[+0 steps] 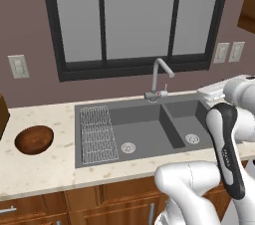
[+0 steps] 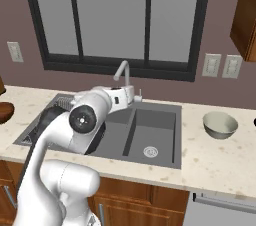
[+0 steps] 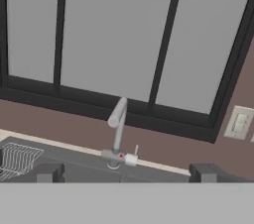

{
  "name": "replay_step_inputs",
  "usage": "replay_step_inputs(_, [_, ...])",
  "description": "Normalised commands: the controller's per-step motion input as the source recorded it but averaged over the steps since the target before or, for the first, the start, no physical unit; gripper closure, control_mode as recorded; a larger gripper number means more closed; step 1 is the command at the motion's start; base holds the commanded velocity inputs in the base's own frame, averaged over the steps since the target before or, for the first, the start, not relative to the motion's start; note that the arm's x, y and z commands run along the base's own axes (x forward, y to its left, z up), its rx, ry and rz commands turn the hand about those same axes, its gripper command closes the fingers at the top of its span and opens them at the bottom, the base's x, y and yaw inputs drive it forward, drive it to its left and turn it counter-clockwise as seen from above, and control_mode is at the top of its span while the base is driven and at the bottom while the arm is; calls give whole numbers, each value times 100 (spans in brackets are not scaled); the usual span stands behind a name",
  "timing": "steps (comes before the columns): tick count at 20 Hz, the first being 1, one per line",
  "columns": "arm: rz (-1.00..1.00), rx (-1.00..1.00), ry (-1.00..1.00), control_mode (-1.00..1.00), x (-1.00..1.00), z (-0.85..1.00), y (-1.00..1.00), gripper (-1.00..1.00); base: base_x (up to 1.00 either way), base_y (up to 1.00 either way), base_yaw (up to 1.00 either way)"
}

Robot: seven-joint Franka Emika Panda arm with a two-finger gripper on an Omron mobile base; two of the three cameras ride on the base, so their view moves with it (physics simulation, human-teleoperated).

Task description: Rinse each bowl for a few seconds and place them down in the sink or on the counter.

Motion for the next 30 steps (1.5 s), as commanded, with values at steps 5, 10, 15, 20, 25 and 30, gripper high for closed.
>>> replay_step_inputs(5, [7, 2, 1, -100, 28, -20, -22, -100, 0, 0, 0])
replay_step_inputs(10, [6, 5, 4, -100, 41, -22, -9, -100, 0, 0, 0])
replay_step_inputs(15, [2, 10, 0, -100, 41, -24, -3, -100, 0, 0, 0])
replay_step_inputs(20, [3, 5, -1, -100, 30, -24, -1, -100, 0, 0, 0])
replay_step_inputs(25, [5, -2, -6, -100, 26, -29, 0, -100, 0, 0, 0])
replay_step_inputs(30, [5, -2, -6, -100, 28, -26, 0, -100, 0, 0, 0])
